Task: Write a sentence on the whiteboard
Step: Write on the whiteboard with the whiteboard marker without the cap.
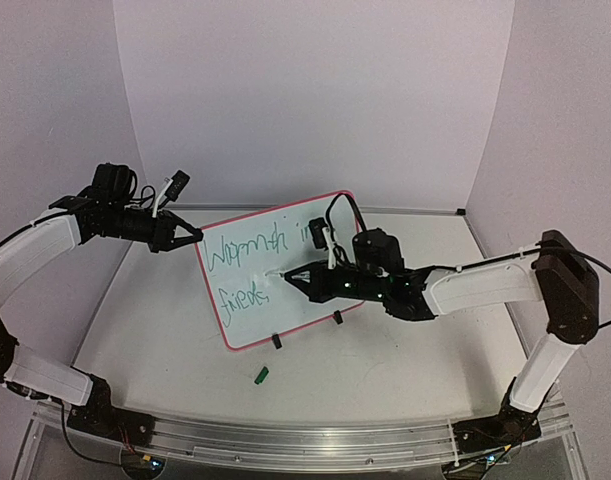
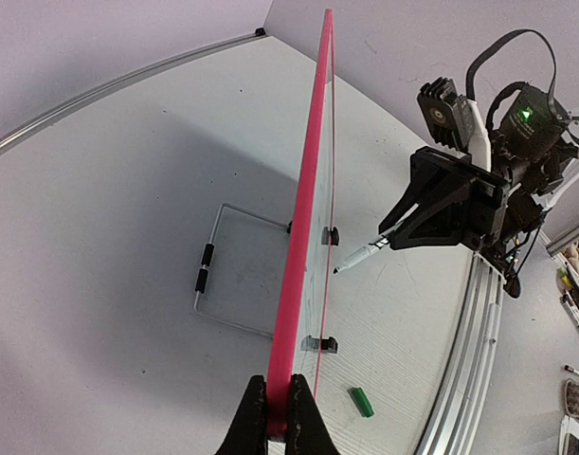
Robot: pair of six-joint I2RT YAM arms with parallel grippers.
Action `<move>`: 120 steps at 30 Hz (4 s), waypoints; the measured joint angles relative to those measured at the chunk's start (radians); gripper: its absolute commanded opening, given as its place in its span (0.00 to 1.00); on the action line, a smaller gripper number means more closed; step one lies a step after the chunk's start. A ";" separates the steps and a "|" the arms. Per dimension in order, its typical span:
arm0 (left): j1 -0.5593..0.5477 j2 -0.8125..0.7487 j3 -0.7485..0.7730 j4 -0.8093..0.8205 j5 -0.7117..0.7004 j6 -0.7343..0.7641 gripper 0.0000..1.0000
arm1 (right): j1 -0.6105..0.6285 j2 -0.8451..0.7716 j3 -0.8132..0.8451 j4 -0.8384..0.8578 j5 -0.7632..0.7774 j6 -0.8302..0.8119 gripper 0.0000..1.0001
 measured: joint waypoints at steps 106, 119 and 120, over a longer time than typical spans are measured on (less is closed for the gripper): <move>-0.004 -0.001 0.000 0.001 -0.003 0.000 0.00 | 0.015 -0.063 -0.150 0.066 0.092 0.116 0.00; -0.005 -0.001 0.000 0.001 -0.004 0.000 0.00 | 0.011 -0.049 -0.137 0.060 0.106 0.108 0.00; -0.005 -0.001 0.000 0.001 -0.004 0.000 0.00 | 0.010 -0.046 -0.135 0.060 0.106 0.108 0.00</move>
